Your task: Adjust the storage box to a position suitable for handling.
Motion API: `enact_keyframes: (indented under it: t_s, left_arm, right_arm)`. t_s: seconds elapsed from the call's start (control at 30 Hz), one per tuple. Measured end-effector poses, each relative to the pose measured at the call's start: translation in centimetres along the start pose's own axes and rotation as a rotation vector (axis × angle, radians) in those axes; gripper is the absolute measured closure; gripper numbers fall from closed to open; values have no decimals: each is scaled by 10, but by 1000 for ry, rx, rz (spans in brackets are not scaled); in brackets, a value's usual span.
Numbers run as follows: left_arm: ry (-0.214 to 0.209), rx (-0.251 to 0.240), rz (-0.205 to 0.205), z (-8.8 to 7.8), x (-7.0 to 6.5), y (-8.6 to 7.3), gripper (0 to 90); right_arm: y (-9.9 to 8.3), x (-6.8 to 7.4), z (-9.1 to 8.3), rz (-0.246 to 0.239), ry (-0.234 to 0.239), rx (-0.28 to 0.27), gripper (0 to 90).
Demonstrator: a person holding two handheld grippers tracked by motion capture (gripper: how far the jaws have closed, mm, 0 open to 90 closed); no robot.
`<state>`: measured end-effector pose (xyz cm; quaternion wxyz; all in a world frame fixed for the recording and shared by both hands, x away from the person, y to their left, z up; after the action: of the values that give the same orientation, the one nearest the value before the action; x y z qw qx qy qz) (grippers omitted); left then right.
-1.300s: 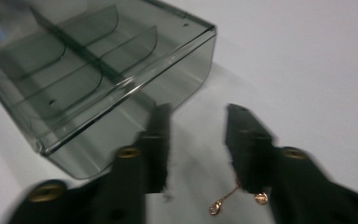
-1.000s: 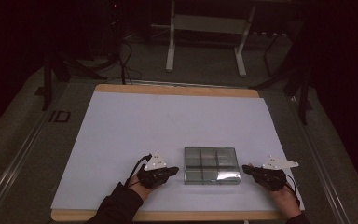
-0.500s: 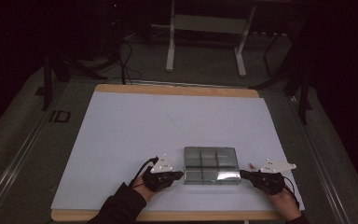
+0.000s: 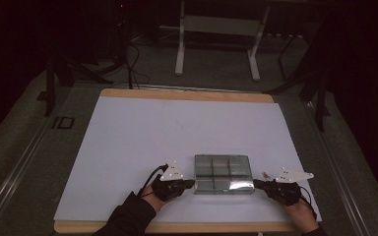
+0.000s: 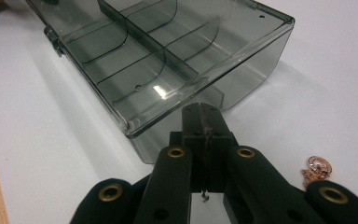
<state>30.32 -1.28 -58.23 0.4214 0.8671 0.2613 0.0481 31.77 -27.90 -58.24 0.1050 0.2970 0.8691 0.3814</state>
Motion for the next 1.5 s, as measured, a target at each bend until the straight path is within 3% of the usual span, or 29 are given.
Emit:
enact_keyframes:
  t_s: [0.67, 0.77, 1.2, 1.5]
  left_arm:
    - [3, -14, -6, 0, 0, 3, 900]
    - [17, -19, -12, -1, 3, 2, 809]
    - [28, -49, 11, -5, 7, 16, 692]
    - [44, -72, 35, -9, 12, 28, 691]
  right_arm:
    - [6, 1, -5, -8, 7, -28, 898]
    - [6, 0, -5, -8, -12, -32, 839]
    - [14, -3, -9, 4, -12, -72, 781]
    - [28, -9, -10, -12, -40, -102, 755]
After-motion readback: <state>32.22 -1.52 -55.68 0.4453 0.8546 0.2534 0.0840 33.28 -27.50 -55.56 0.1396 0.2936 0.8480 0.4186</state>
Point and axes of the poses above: each handheld gripper's, and its own axes: z roughly forward along the jaws, y roughly out of its top, x roughly to its left, the point moved 9 cm from there along z, roughly forward along the jaws, and after that the axes turned 7 degrees about x, right-handed, at the moved point
